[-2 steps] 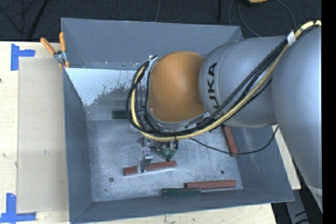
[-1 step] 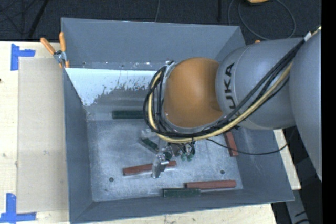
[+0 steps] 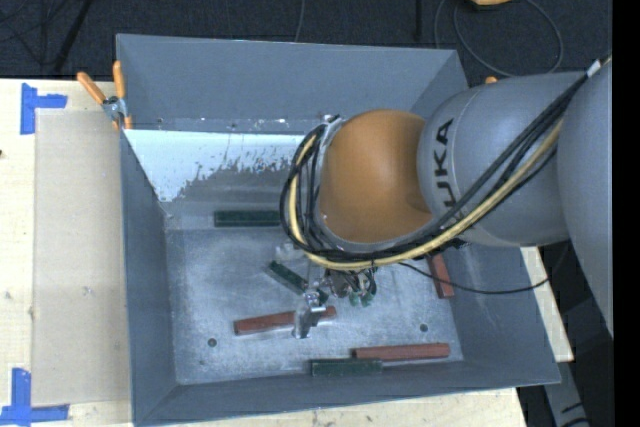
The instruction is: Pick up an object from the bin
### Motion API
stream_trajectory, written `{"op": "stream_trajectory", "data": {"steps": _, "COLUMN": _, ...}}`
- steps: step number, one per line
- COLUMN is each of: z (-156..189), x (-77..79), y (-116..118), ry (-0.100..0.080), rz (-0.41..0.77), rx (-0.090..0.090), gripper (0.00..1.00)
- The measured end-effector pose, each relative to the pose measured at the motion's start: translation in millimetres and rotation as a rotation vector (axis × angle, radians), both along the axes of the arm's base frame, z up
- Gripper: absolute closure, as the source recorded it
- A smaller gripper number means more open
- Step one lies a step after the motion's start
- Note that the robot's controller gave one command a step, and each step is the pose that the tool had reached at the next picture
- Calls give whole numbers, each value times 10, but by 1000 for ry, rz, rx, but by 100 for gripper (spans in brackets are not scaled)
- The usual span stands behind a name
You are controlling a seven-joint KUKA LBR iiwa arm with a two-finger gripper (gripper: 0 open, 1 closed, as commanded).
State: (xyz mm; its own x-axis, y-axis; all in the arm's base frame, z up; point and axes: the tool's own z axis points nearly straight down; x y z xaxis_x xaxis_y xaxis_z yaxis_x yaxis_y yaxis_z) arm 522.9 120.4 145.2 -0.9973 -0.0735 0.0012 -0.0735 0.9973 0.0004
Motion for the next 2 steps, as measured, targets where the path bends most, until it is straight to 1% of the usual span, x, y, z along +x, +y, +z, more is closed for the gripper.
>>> {"op": "stream_trajectory", "data": {"steps": 1, "z": -717, "x": -178, "y": 42, "ry": -8, "rz": -62, "rx": 2, "gripper": 0}}
{"op": "stream_trajectory", "data": {"steps": 2, "z": -280, "x": 19, "y": 16, "ry": 1, "rz": -60, "rx": -1, "gripper": 100}}
